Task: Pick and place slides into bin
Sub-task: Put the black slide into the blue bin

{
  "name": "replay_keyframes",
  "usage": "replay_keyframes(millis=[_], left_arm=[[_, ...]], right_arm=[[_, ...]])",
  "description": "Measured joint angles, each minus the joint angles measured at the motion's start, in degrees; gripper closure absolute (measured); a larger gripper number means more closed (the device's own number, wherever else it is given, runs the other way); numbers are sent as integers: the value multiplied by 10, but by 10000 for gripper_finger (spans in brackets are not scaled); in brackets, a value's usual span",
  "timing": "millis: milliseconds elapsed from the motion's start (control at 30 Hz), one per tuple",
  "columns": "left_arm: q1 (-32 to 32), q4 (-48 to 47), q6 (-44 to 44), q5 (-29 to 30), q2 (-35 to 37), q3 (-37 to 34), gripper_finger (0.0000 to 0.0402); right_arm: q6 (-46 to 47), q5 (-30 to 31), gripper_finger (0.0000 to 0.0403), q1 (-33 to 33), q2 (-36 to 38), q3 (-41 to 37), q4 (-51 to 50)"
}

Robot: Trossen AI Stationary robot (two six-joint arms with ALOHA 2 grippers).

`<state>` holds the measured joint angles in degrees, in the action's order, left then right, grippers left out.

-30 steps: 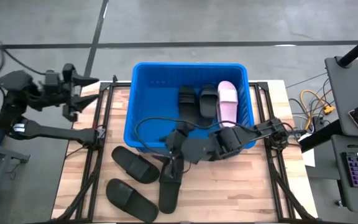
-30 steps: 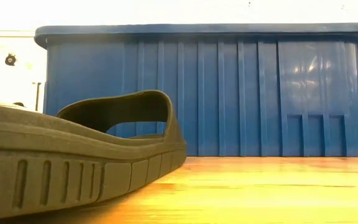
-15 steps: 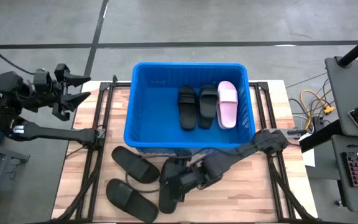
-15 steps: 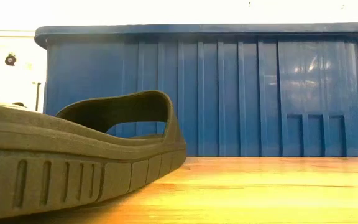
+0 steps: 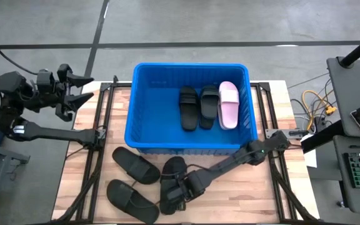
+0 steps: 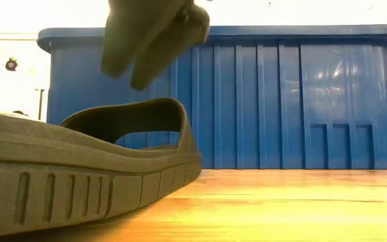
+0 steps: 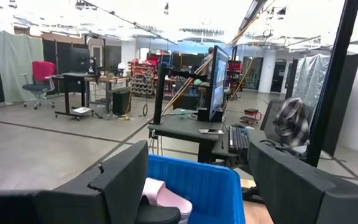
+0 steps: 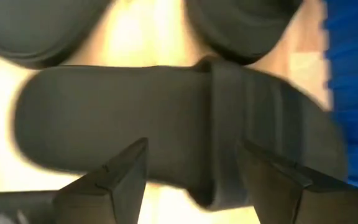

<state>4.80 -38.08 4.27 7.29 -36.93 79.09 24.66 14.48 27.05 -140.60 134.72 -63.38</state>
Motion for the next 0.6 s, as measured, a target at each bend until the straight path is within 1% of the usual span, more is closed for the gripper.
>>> replay_keyframes(millis=[133,267,367,400,467,533,567,600], left_arm=[[0,0,0,0,-8,0,139],[0,0,0,0,-14,0,139],[0,-4,0,0,-17,0,139],[0,-2,-1,0,-20,0,139],[0,-3,-1,0,-19,0,139],[0,-3,-1,0,-21,0,139],[0,-3,-1,-1,-20,0,139],[0,-4,-1,-1,-18,0,139]], right_arm=[[-47,61,185,4,-10,0,0],[-84,86,193,4,-28,0,-5],[-106,91,195,4,-44,0,-8],[-112,102,195,4,-47,0,-10],[-105,147,196,7,-52,0,-15],[-80,223,200,13,-54,-1,-21],[-82,258,203,15,-54,-1,-22],[-96,280,207,15,-55,-1,-20]])
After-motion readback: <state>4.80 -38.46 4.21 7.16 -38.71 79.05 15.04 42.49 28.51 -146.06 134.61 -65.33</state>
